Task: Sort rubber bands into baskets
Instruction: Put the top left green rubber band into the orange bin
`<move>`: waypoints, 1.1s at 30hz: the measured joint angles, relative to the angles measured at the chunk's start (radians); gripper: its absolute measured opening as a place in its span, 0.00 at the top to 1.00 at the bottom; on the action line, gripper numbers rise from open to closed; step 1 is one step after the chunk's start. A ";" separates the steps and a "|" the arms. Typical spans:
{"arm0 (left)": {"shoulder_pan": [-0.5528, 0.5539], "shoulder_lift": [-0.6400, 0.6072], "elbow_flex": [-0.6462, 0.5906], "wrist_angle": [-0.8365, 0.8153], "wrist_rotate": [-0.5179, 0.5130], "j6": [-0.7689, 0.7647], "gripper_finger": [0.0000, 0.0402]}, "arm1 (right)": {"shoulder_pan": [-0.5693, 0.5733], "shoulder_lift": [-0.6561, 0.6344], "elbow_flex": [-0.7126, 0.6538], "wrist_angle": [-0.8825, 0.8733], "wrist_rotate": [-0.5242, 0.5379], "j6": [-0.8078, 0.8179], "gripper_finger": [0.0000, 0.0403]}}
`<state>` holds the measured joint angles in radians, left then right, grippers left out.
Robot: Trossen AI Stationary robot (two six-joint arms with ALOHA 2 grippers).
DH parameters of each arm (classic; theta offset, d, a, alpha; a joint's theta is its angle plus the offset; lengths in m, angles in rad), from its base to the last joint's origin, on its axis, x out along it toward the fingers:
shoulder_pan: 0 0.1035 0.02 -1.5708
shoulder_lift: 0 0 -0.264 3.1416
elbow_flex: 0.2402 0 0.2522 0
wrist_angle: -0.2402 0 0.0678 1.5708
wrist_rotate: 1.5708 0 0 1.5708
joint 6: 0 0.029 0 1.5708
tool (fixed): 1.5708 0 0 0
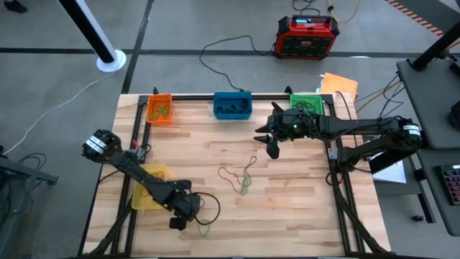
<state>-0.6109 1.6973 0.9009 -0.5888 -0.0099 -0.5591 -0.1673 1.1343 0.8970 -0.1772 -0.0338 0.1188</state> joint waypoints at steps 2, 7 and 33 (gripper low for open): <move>-0.003 -0.004 0.000 -0.003 0.000 0.000 0.93 | 0.000 0.000 0.000 0.000 0.000 0.000 0.66; -0.004 -0.026 0.026 -0.043 -0.002 0.000 0.98 | 0.000 0.000 0.000 0.000 0.000 0.000 0.67; 0.003 -0.038 0.053 -0.142 -0.238 -0.022 0.72 | 0.000 0.001 -0.001 -0.005 0.000 0.001 0.65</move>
<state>-0.6081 1.6592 0.9541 -0.7307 -0.2478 -0.5806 -0.1677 1.1351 0.8959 -0.1825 -0.0339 0.1200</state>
